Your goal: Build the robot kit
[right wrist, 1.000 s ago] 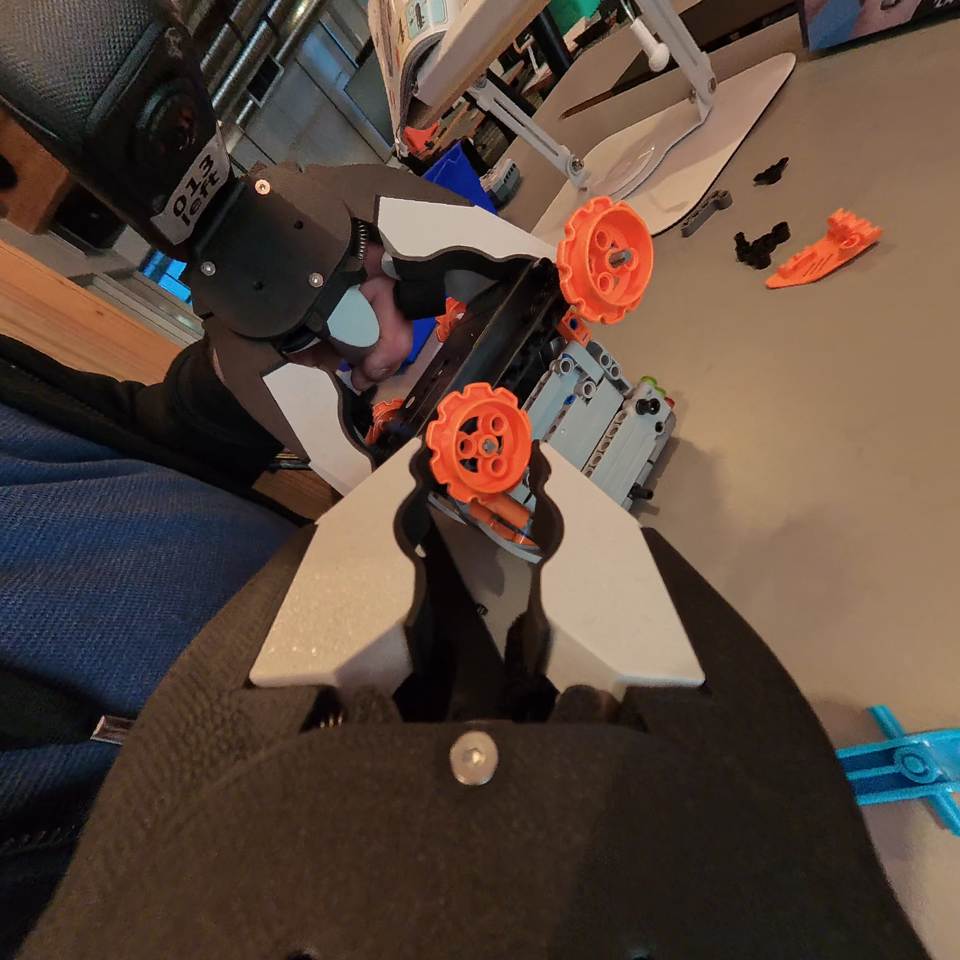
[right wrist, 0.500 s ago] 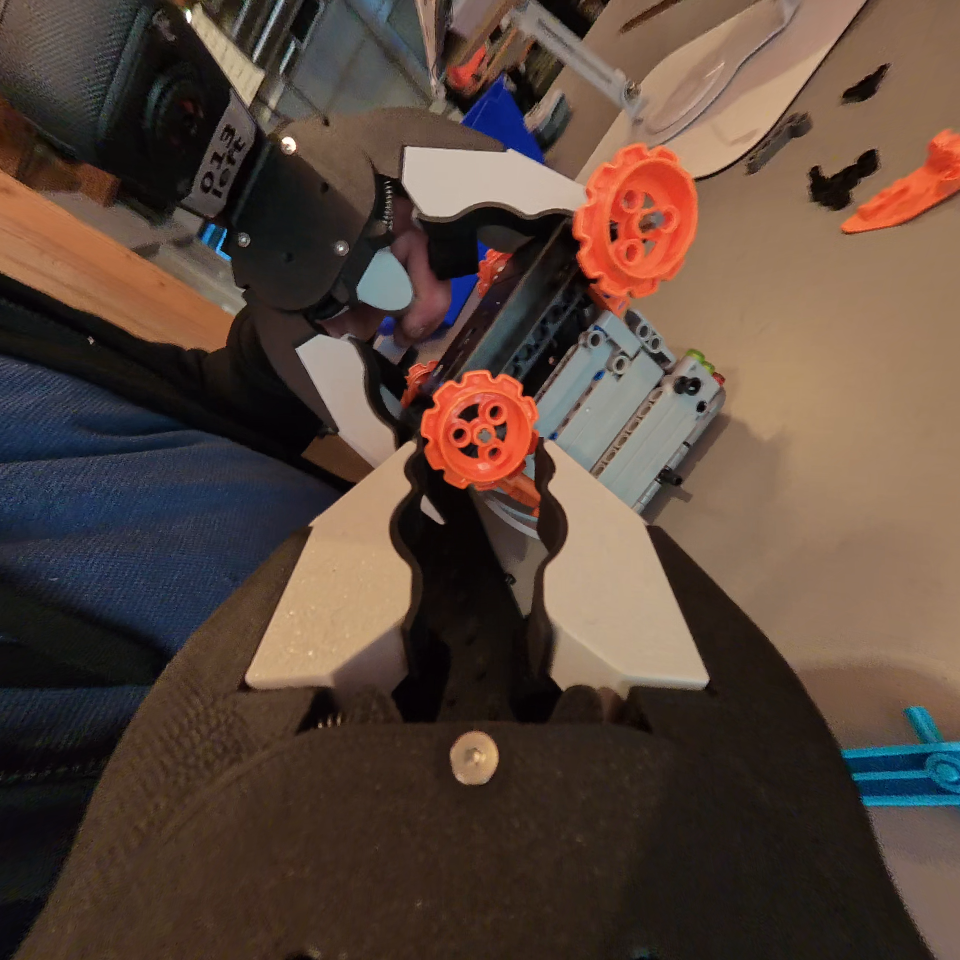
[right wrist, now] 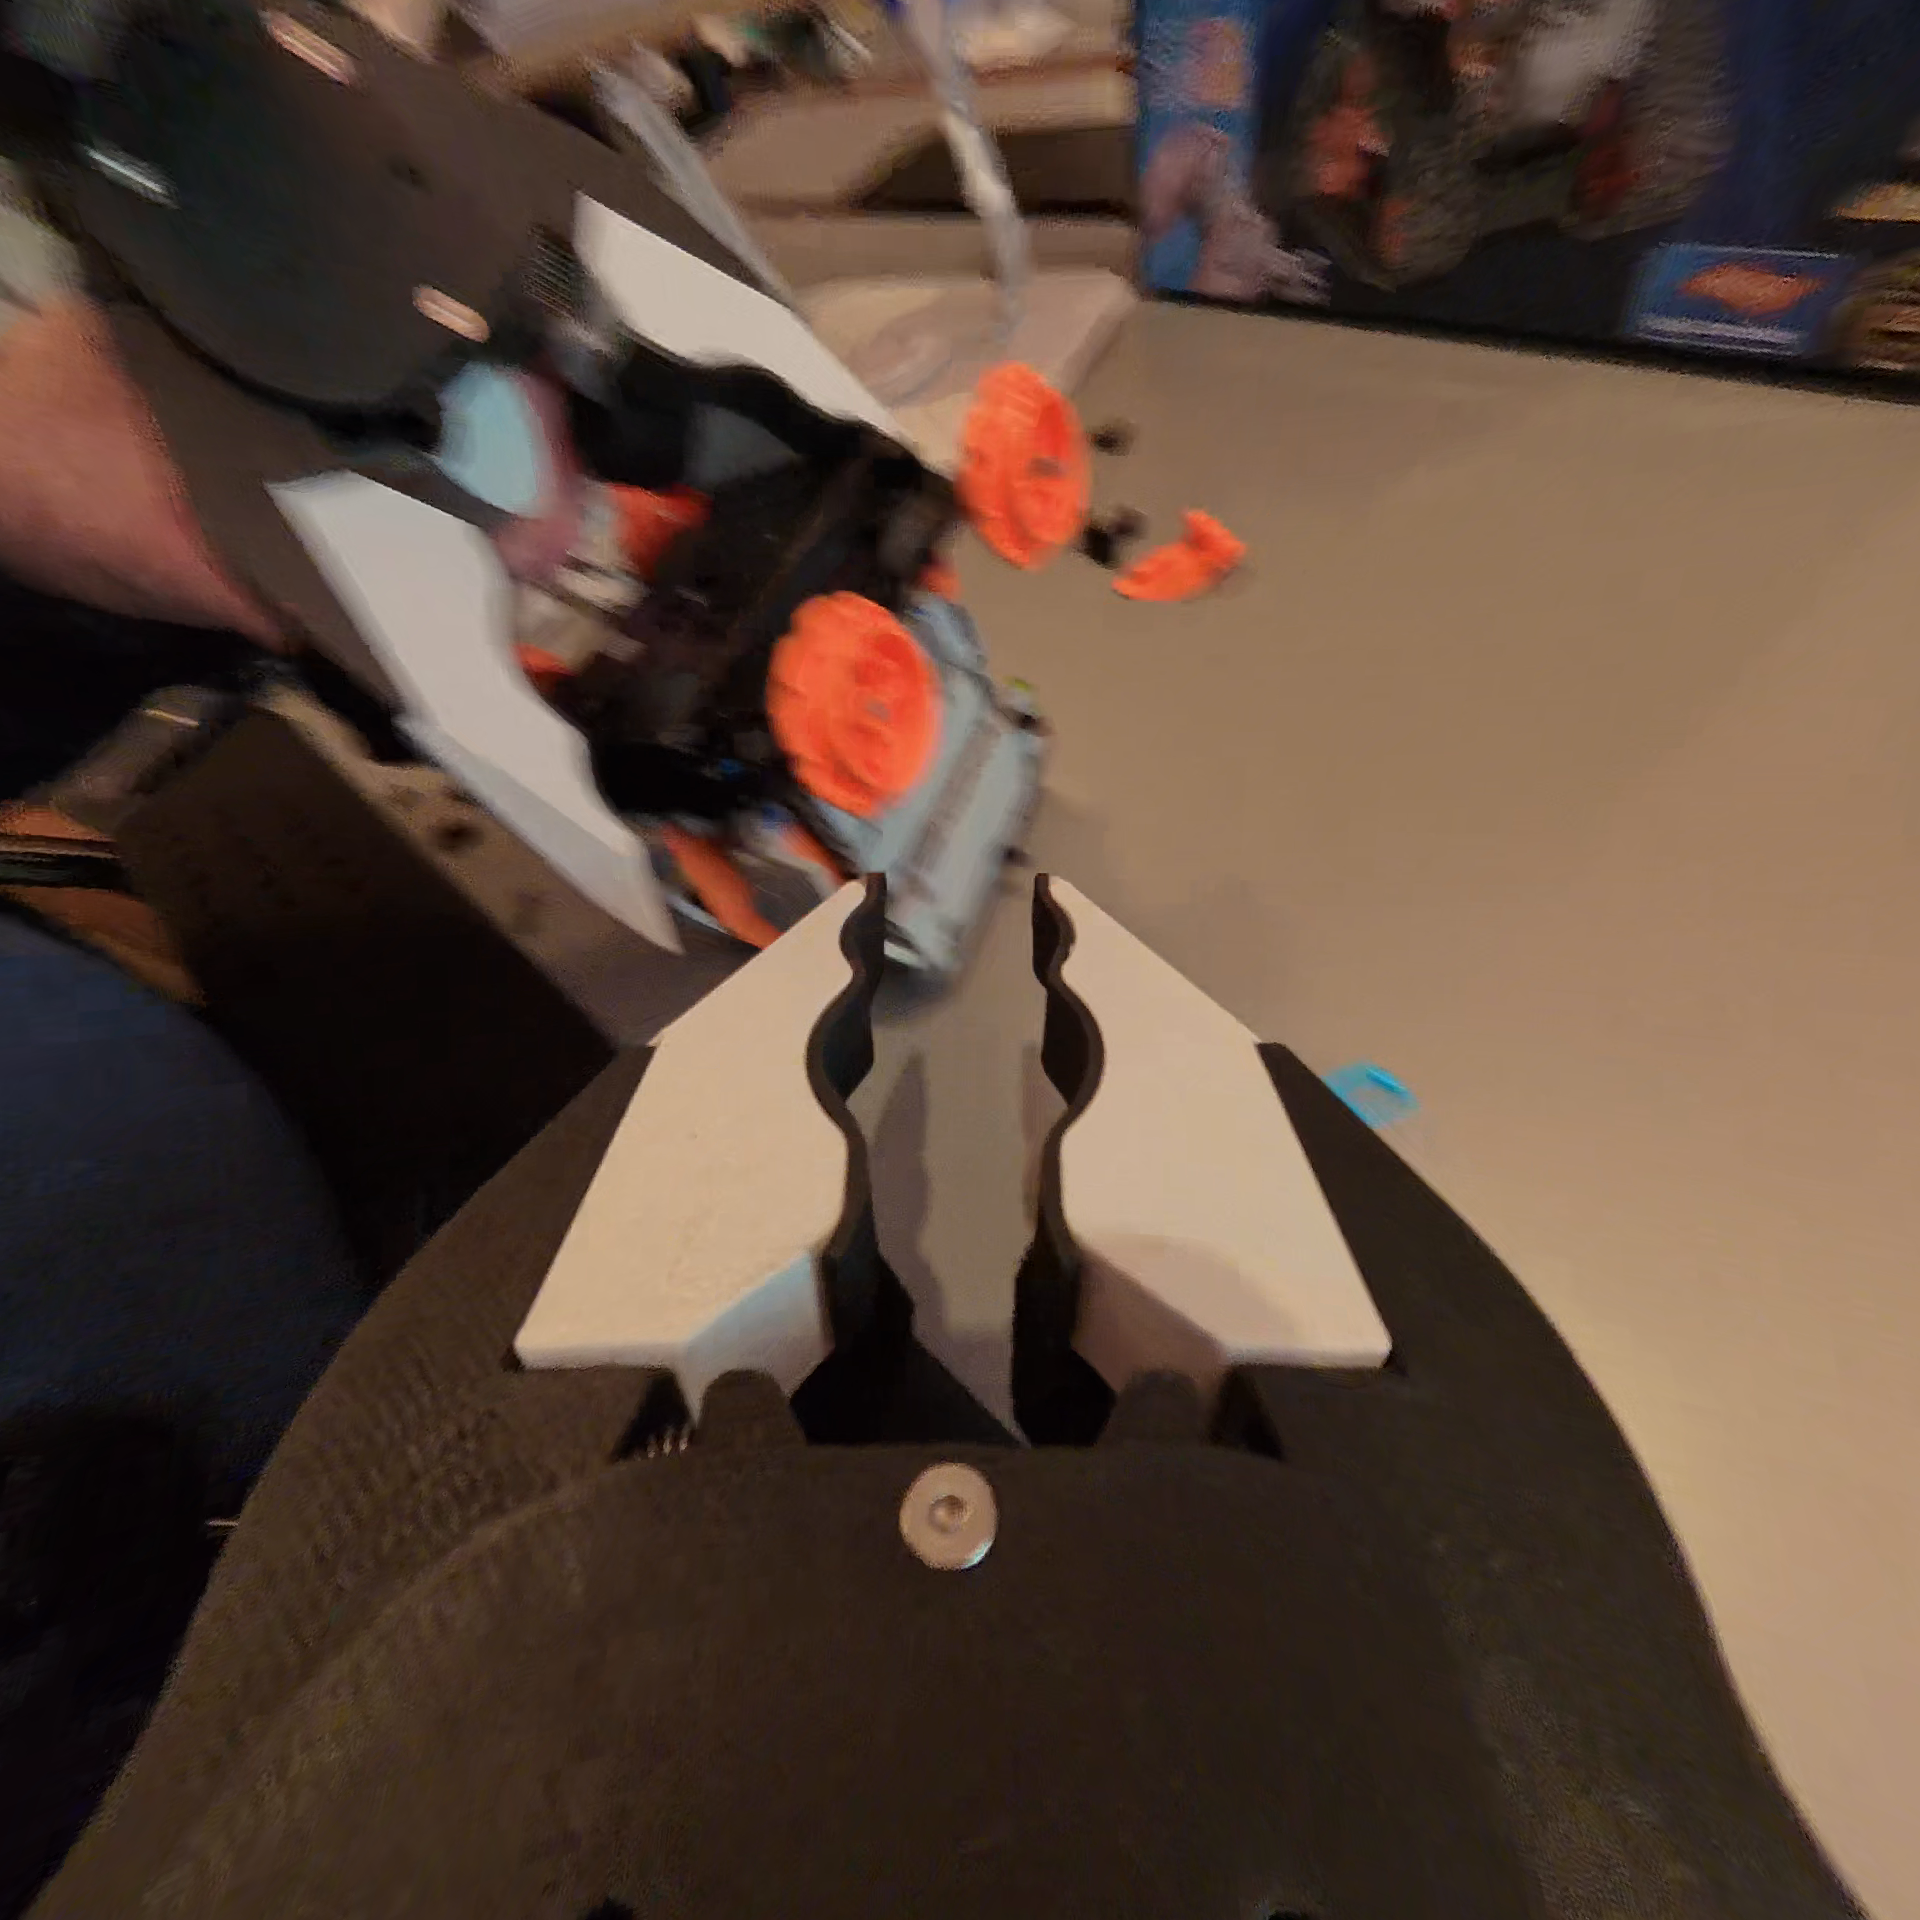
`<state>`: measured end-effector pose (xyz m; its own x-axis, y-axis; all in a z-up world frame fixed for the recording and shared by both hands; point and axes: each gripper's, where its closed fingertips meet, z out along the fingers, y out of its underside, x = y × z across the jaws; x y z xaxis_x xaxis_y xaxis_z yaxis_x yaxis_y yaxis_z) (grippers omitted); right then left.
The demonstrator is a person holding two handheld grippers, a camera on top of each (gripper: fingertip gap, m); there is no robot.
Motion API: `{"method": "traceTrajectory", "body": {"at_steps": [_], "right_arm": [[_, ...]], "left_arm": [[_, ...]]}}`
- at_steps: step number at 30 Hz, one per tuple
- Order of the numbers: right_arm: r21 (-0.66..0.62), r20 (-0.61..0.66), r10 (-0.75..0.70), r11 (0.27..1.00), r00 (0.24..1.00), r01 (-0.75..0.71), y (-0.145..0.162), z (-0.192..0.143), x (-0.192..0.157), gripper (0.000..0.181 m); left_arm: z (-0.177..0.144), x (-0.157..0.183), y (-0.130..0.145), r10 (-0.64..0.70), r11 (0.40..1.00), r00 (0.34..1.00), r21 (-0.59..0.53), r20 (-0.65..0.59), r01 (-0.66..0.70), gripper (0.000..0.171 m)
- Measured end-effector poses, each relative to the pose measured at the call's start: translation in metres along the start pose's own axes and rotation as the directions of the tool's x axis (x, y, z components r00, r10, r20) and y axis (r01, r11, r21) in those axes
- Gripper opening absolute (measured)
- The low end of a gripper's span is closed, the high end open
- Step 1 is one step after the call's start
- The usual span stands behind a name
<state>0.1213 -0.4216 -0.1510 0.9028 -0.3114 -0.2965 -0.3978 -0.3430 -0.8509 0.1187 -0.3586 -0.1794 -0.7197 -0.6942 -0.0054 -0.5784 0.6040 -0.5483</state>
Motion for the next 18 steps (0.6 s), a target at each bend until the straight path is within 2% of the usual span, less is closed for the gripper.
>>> {"method": "traceTrajectory", "body": {"at_steps": [2, 3, 6, 11, 12, 15, 18], "right_arm": [[-0.097, -0.175, -0.06, 0.994, 0.983, 0.043, 0.016, -0.014, 0.04, 0.033], [-0.135, -0.221, -0.069, 0.99, 0.973, 0.039, 0.026, -0.019, 0.056, 0.033], [-0.258, -0.272, -0.059, 0.966, 0.961, -0.014, 0.057, -0.018, 0.084, 0.033], [-0.319, -0.285, 0.06, 0.935, 0.957, -0.154, 0.081, -0.008, 0.078, 0.034], [-0.316, -0.288, 0.068, 0.935, 0.955, -0.162, 0.082, -0.006, 0.076, 0.023], [-0.354, -0.256, 0.047, 0.925, 0.965, -0.139, 0.082, 0.001, 0.069, 0.017], [-0.336, -0.197, 0.068, 0.932, 0.978, -0.132, 0.078, 0.004, 0.062, 0.011]], "left_arm": [[0.0, -0.003, -0.001, -0.017, 1.0, 1.0, 0.003, 0.019, 0.017, 0.147], [0.001, -0.004, -0.001, -0.026, 1.0, 0.999, 0.004, 0.021, 0.026, 0.147], [0.002, -0.01, -0.003, -0.044, 0.999, 0.998, 0.005, 0.045, 0.044, 0.147], [0.003, -0.016, -0.005, -0.082, 0.997, 0.994, 0.012, 0.079, 0.081, 0.146], [0.003, -0.017, -0.005, -0.088, 0.996, 0.993, 0.016, 0.08, 0.087, 0.147], [0.003, -0.017, -0.006, -0.094, 0.995, 0.992, 0.021, 0.081, 0.093, 0.146], [0.003, -0.017, -0.006, -0.091, 0.996, 0.992, 0.032, 0.081, 0.089, 0.147]]}}
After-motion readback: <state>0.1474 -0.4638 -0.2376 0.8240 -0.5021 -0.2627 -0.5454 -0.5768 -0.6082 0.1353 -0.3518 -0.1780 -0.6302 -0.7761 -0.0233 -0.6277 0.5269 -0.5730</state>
